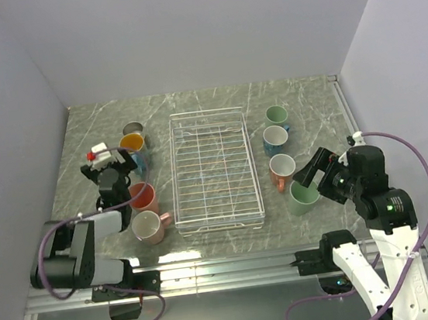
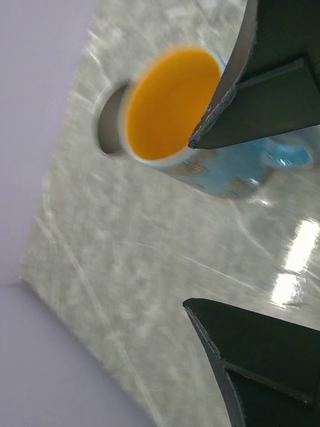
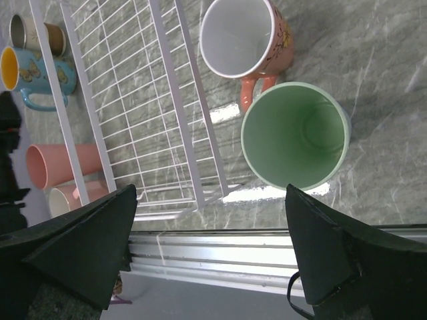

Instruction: Load the cups into the dish rack

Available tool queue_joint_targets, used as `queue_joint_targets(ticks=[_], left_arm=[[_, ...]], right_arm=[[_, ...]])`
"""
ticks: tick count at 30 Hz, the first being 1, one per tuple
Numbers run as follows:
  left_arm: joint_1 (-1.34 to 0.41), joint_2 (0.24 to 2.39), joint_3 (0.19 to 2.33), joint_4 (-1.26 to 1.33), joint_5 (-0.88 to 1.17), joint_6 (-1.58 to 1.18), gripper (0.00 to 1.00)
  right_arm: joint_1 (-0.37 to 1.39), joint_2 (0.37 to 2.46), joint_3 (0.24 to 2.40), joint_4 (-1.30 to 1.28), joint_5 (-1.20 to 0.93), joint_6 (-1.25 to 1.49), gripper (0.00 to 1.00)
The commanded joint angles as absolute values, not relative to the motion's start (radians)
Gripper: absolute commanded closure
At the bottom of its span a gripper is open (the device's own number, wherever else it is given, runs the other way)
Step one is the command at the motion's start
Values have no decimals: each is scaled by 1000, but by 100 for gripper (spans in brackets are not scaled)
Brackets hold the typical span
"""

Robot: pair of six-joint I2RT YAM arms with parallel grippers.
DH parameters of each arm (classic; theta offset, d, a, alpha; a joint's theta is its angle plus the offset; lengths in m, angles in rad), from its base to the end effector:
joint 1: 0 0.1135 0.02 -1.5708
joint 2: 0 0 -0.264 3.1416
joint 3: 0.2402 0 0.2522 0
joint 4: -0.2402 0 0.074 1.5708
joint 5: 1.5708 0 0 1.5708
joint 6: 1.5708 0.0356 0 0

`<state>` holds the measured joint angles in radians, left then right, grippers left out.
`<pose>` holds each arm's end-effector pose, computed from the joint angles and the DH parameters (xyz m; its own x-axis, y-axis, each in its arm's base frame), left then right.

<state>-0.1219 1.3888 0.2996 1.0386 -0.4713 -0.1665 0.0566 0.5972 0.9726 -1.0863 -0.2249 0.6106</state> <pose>0.2446 -0.0137 0.1785 0.0071 -0.1496 -0.9887 -0.3453 0.9275 -0.1429 0.0894 0.0130 0.3367 -0.6621 0.5223 -0.5374 0.1901 0.8107 0.5537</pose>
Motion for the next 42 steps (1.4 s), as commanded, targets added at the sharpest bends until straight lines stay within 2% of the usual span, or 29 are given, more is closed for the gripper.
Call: queue_joint_targets(ticks=[1, 5, 7, 11, 13, 16, 21, 23, 24, 28, 31, 38, 42], left_arm=[[-126, 1240, 368, 907, -428, -120, 1], [-126, 1100, 445, 639, -449, -103, 1], [-126, 1048, 482, 586, -462, -94, 1], [-126, 970, 573, 369, -416, -226, 1], [-126, 956, 664, 166, -376, -317, 1], [-126, 945, 724, 20, -286, -445, 1], [-143, 907, 759, -89, -189, -488, 0], [-155, 884, 782, -149, -166, -495, 1], [-159, 873, 791, -165, -158, -500, 2], [-175, 874, 836, -207, -111, -544, 3], [-192, 934, 925, -279, -58, -563, 6], [-268, 1011, 1094, -376, 9, -543, 13], [-328, 1017, 1130, -411, 25, -540, 16]], right_arm=[[61, 591, 988, -1081, -207, 598, 2], [61, 598, 962, -1077, -199, 594, 2], [60, 604, 948, -1072, -199, 594, 2], [60, 618, 907, -1034, -204, 600, 2], [61, 644, 900, -1032, -190, 601, 2], [61, 696, 903, -1052, -132, 597, 4], [60, 787, 983, -1143, 107, 580, 5], [60, 819, 999, -1167, 133, 594, 8], [61, 830, 1002, -1175, 135, 604, 14], [60, 835, 960, -1175, 107, 666, 23], [60, 815, 914, -1152, 91, 684, 27], [60, 838, 821, -1105, 45, 722, 30], [60, 848, 746, -1042, 3, 738, 43]])
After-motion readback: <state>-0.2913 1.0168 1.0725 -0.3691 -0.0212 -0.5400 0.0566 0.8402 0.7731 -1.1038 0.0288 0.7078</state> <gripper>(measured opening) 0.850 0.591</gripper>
